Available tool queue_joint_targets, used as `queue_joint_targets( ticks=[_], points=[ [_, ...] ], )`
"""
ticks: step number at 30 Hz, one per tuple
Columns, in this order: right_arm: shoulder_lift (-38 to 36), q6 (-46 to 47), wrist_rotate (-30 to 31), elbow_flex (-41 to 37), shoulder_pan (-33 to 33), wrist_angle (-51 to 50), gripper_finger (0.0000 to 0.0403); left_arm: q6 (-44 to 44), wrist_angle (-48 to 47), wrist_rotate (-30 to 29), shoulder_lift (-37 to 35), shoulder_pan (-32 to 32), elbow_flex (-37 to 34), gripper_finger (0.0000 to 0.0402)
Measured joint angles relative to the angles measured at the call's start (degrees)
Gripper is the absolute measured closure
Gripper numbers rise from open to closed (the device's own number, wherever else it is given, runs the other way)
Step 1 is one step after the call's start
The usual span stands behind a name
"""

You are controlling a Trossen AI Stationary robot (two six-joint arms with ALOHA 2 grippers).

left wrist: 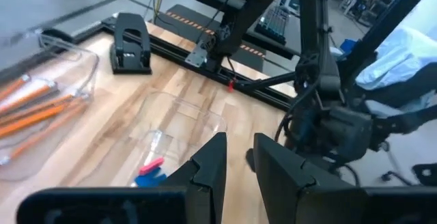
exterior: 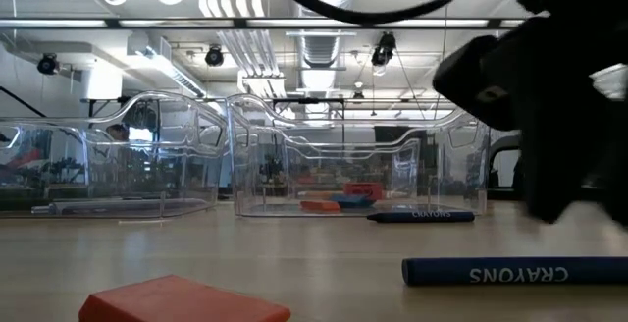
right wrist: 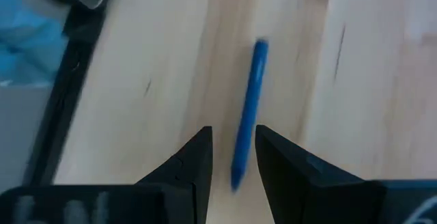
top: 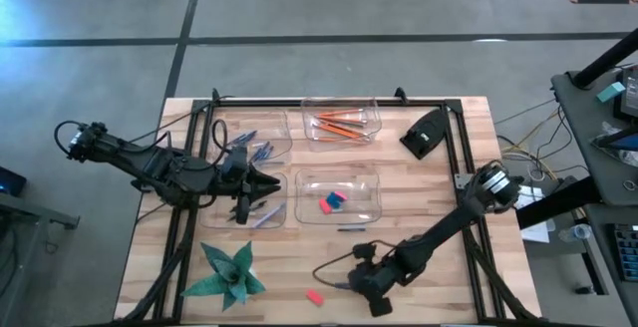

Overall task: Sort crayons/erasers/pens/pencils in bins
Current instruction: Put the blue crayon into the top left transparent bin

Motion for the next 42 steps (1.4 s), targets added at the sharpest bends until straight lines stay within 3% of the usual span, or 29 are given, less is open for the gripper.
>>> queue_joint_targets(
  ticks=[5,15,24,32,42],
  points=[
    [4.4,0.2,6.0,4.2,0.5,-1.9,0.03,-1.0,0.0,2.6,0.1,0.0,0.0,0.034],
    [9.5,1.0,2.0,11.2,0.5,-6.0,0.0309,-3.7,0.2,3.7,0.5,-0.1,-0.1,0.034],
    [9.5,7.7,2.8,11.3,0.6,-9.6,0.0384,-3.9,0.5,3.7,1.5,-0.1,-0.1,0.034],
    [7.9,7.4,1.3,10.9,0.8,-11.2,0.0388,-5.4,1.5,3.8,2.5,-0.1,0.0,0.034],
    [1.2,6.8,1.1,10.6,0.9,-21.6,0.039,-8.4,1.9,4.6,2.5,-0.1,0.0,0.034]
  ],
)
